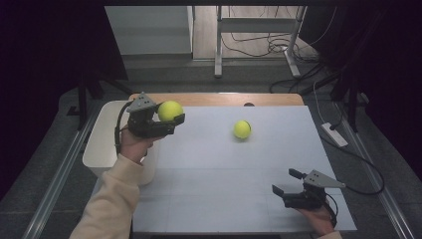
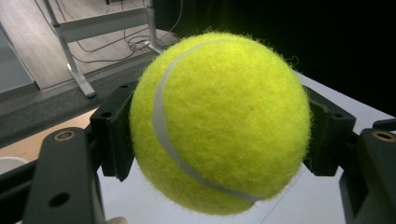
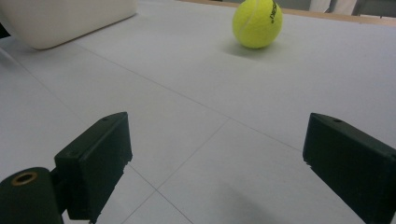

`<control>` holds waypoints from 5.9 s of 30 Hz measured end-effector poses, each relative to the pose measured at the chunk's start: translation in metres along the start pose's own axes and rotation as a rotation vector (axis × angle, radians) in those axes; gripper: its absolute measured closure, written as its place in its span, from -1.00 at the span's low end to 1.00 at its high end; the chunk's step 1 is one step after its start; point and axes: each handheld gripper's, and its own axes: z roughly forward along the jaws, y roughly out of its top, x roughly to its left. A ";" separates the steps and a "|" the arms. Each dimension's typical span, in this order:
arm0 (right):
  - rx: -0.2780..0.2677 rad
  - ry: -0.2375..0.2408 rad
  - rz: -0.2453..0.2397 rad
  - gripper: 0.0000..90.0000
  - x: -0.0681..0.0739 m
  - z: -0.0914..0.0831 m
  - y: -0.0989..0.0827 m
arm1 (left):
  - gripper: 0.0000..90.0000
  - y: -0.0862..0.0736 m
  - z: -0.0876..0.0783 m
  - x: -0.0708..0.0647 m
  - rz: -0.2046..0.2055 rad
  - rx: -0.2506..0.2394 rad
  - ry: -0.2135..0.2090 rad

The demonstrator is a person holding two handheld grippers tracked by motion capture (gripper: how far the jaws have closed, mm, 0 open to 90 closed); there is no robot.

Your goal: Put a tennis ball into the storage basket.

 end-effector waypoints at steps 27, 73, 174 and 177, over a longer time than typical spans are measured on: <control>0.002 -0.001 -0.002 -0.82 0.000 0.001 0.000 | -0.41 -0.002 -0.010 0.027 -0.045 0.003 0.083; 0.005 -0.007 -0.004 -0.82 0.000 0.002 0.000 | -0.41 -0.013 -0.017 0.079 -0.126 0.064 0.238; 0.010 -0.007 -0.006 -0.81 0.000 0.004 0.000 | -0.63 -0.051 0.004 0.141 -0.221 0.423 0.410; 0.011 -0.007 -0.006 -0.81 0.000 0.004 0.000 | -0.78 -0.048 0.001 0.137 -0.219 0.395 0.406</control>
